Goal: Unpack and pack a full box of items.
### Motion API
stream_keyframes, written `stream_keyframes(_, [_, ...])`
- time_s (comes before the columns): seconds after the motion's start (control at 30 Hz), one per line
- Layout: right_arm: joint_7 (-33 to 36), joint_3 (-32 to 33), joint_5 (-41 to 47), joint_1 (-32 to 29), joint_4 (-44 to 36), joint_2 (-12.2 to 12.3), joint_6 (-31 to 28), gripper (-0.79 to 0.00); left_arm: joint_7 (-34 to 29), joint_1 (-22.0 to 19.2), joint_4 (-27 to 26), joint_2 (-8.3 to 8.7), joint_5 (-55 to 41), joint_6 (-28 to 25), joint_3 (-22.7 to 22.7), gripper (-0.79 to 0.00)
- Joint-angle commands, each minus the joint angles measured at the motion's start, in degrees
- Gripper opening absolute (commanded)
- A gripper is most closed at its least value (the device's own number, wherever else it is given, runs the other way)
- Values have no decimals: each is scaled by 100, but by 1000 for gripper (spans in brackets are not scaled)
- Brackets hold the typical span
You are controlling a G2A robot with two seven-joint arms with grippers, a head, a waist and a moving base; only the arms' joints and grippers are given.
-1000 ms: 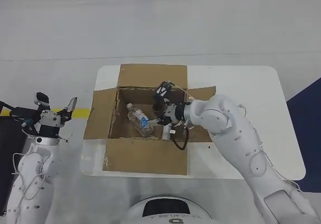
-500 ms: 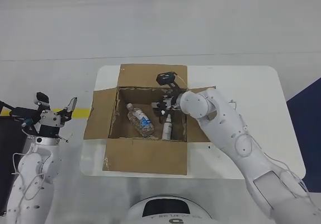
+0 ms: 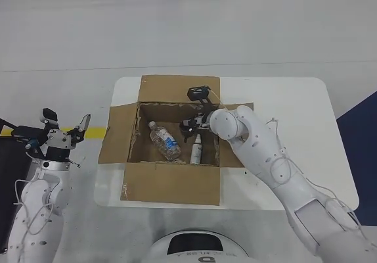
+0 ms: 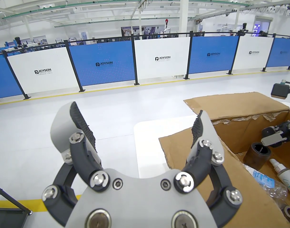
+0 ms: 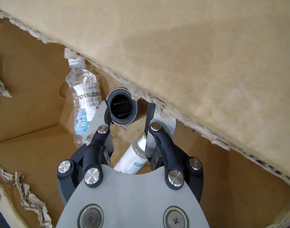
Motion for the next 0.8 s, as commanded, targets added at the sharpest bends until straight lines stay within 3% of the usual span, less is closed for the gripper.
stream_keyframes(0.0, [66,-51,-23,34,63,-21,42,-468,0,0,0,0,0,0,0,0])
stream_keyframes(0.53, [49,-418,-134,389,571,-247,220,-533,0,0,0,0,0,0,0,0])
stream_keyframes(0.77, [41,-584,-63,581,996,-384,180,-634,0,0,0,0,0,0,0,0])
